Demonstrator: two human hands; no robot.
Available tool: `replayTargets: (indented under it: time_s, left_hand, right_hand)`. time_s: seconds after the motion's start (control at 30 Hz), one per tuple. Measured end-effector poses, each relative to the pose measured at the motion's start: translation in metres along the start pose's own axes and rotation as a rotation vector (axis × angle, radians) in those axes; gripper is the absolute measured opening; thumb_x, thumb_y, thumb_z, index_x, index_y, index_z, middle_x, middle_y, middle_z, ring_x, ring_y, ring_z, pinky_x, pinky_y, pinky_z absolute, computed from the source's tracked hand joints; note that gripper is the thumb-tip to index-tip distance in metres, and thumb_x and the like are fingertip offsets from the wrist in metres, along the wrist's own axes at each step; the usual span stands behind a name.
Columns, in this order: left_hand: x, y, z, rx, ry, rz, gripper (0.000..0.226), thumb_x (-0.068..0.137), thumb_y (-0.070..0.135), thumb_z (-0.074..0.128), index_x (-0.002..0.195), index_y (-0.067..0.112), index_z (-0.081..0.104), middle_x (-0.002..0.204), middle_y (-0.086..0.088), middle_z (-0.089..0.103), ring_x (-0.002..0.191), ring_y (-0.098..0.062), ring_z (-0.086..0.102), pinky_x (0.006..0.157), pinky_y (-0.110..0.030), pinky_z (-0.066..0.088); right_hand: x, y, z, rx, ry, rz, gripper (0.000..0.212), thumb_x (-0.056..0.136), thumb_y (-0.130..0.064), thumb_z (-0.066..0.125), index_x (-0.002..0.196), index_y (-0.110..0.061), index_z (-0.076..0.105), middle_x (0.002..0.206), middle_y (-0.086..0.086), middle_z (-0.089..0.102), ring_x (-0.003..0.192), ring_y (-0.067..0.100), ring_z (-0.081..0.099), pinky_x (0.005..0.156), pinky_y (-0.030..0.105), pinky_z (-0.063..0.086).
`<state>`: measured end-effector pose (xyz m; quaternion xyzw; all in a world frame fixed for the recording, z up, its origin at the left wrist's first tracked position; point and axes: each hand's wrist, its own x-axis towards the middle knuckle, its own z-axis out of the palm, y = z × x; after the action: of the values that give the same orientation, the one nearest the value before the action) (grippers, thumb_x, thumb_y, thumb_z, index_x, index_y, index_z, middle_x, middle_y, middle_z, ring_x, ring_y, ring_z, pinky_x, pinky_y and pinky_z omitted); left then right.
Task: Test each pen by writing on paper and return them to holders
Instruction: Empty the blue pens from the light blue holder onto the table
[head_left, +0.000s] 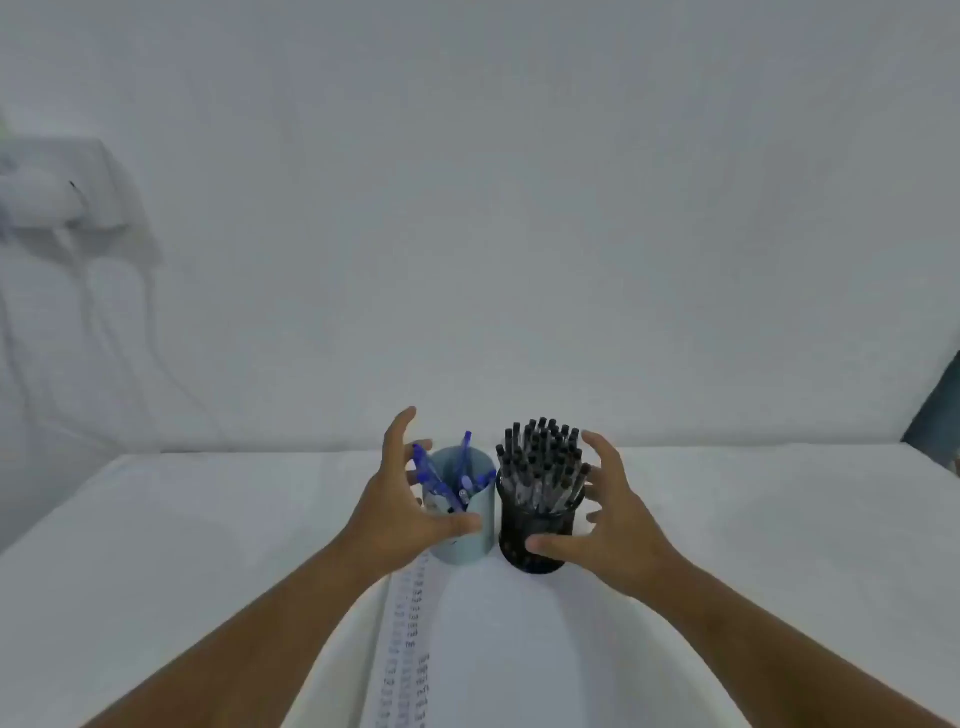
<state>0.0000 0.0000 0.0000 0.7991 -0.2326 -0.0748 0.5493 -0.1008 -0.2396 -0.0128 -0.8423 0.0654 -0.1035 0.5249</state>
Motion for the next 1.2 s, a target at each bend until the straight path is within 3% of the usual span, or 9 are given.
replayTargets:
  time_s: [0.1,0.2,0.3,0.5,0.63,0.77,0.93,1.07,1.2]
  left_hand:
    - [0.001,-0.028,0.018,-0.104,0.060,0.010,0.123,0.053,0.038,0.098,0.150,0.048,0.023,0.130,0.011,0.064,0.114,-0.010,0.066,0.093,-0.030,0.055]
    - [-0.001,-0.059,0.027,-0.200,0.073,-0.003,0.105,0.053,0.043,0.097,0.142,0.044,0.041,0.123,0.009,0.071,0.108,-0.013,0.070,0.091,-0.039,0.058]
    - [0.000,-0.071,0.026,-0.158,0.026,0.035,0.094,0.056,0.045,0.094,0.138,0.042,0.048,0.125,0.012,0.070,0.112,-0.013,0.068,0.094,-0.041,0.057]
    - [0.012,-0.080,0.027,-0.125,-0.019,0.094,0.086,0.059,0.052,0.090,0.135,0.042,0.050,0.125,0.015,0.069,0.112,-0.010,0.068,0.091,-0.035,0.058]
    - [0.014,-0.086,0.027,-0.110,-0.022,0.123,0.086,0.061,0.054,0.088,0.136,0.041,0.048,0.124,0.012,0.070,0.111,-0.010,0.068,0.094,-0.039,0.058]
    - [0.011,-0.087,0.029,-0.105,-0.006,0.144,0.087,0.058,0.055,0.087,0.135,0.038,0.051,0.122,0.011,0.071,0.110,-0.010,0.069,0.096,-0.041,0.057]
    - [0.003,-0.085,0.031,-0.094,0.069,0.143,0.093,0.056,0.055,0.089,0.138,0.039,0.048,0.122,0.010,0.069,0.108,-0.010,0.070,0.093,-0.038,0.059]
    - [-0.003,-0.077,0.031,-0.019,0.094,0.159,0.069,0.076,0.036,0.088,0.135,0.034,0.053,0.120,0.013,0.069,0.110,-0.007,0.067,0.086,-0.026,0.059]
    - [-0.006,-0.070,0.032,0.007,0.182,0.171,0.066,0.075,0.031,0.089,0.132,0.028,0.056,0.113,0.012,0.070,0.098,-0.005,0.069,0.071,-0.016,0.056]
  right_hand:
    - [0.008,0.024,0.018,0.079,0.065,-0.037,0.112,0.057,-0.037,0.096,0.145,-0.048,0.028,0.122,-0.019,0.066,0.108,-0.001,0.065,0.091,0.029,0.053]
    - [0.011,0.043,0.027,0.104,0.121,-0.067,0.081,0.063,-0.029,0.096,0.132,-0.038,0.054,0.113,-0.016,0.071,0.097,0.002,0.070,0.080,0.024,0.058]
    - [0.013,0.050,0.025,0.122,0.087,-0.095,0.065,0.067,-0.021,0.094,0.120,-0.036,0.061,0.109,-0.015,0.074,0.094,0.005,0.072,0.077,0.022,0.057]
    - [0.024,0.058,0.026,0.120,0.056,-0.162,0.066,0.067,-0.028,0.094,0.122,-0.038,0.058,0.114,-0.017,0.072,0.102,0.005,0.070,0.087,0.033,0.059]
    - [0.028,0.064,0.030,0.086,0.079,-0.218,0.076,0.058,-0.047,0.092,0.125,-0.041,0.056,0.117,-0.016,0.071,0.108,0.006,0.068,0.094,0.040,0.057]
    - [0.026,0.066,0.032,0.073,0.106,-0.228,0.072,0.065,-0.040,0.094,0.125,-0.040,0.055,0.113,-0.019,0.071,0.105,0.003,0.068,0.095,0.042,0.057]
    - [0.014,0.058,0.033,0.107,0.280,-0.283,0.101,0.065,-0.065,0.082,0.147,-0.040,0.028,0.131,-0.017,0.056,0.117,0.007,0.059,0.096,0.037,0.051]
    - [0.006,0.050,0.028,0.101,0.296,-0.279,0.081,0.074,-0.055,0.079,0.142,-0.035,0.040,0.127,-0.012,0.061,0.109,0.006,0.063,0.092,0.034,0.055]
    - [0.006,0.055,0.031,0.054,0.201,-0.262,0.074,0.069,-0.055,0.086,0.132,-0.041,0.050,0.120,-0.021,0.064,0.098,-0.001,0.066,0.084,0.035,0.059]
